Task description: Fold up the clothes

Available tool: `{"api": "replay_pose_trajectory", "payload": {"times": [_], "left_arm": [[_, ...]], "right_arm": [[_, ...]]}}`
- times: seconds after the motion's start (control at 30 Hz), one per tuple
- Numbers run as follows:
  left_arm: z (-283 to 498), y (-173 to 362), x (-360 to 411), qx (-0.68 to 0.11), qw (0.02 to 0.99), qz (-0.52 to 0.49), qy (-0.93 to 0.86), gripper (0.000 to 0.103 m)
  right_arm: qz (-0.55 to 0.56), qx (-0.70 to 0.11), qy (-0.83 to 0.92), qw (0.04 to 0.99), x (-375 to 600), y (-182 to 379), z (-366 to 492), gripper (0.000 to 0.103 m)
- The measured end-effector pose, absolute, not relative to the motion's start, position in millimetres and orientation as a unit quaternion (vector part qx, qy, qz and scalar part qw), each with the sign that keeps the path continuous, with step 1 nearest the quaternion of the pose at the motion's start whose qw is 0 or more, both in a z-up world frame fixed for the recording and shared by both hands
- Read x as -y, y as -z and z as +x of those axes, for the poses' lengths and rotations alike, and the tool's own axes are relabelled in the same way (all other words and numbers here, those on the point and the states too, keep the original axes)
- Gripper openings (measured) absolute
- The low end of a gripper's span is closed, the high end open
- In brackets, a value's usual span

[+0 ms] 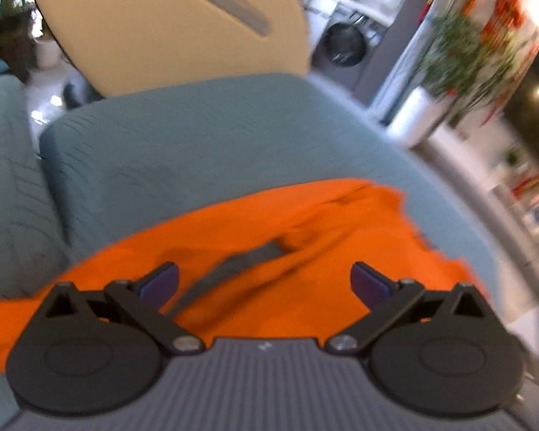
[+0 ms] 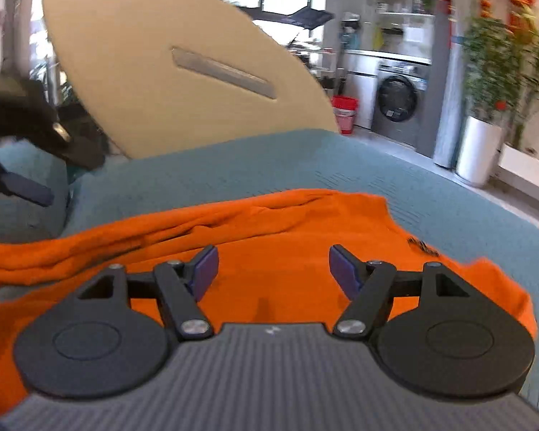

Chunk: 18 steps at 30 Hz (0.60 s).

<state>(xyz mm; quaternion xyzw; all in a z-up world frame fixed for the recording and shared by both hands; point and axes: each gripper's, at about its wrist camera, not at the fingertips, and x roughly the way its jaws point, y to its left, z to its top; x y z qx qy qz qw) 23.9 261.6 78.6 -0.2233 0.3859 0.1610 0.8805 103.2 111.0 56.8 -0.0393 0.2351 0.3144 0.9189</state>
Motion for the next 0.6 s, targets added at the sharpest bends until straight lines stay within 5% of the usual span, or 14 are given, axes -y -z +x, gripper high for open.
{"api": "replay_pose_trajectory", "payload": {"times": [0.33,0.5,0.53,0.6], "left_arm": [[32,-61,-276,-0.428,0.878,-0.102,-0.189,0.087],[32,-16,-301,-0.513,0.837,-0.023,-0.191,0.091],[31,-6,-304,-0.526,0.829,-0.01,-0.19,0.103],[23,14,-315,-0.536,0.827,0.0,-0.172,0.103]], "right_arm": [[0.105,-0.228,-0.374,0.893,-37,-8,5,0.071],[0.091,-0.262,-0.417,0.866,-34,35,-16,0.072],[0.101,-0.271,-0.419,0.861,-33,39,-11,0.073],[0.131,-0.28,-0.424,0.851,-29,42,0,0.071]]}}
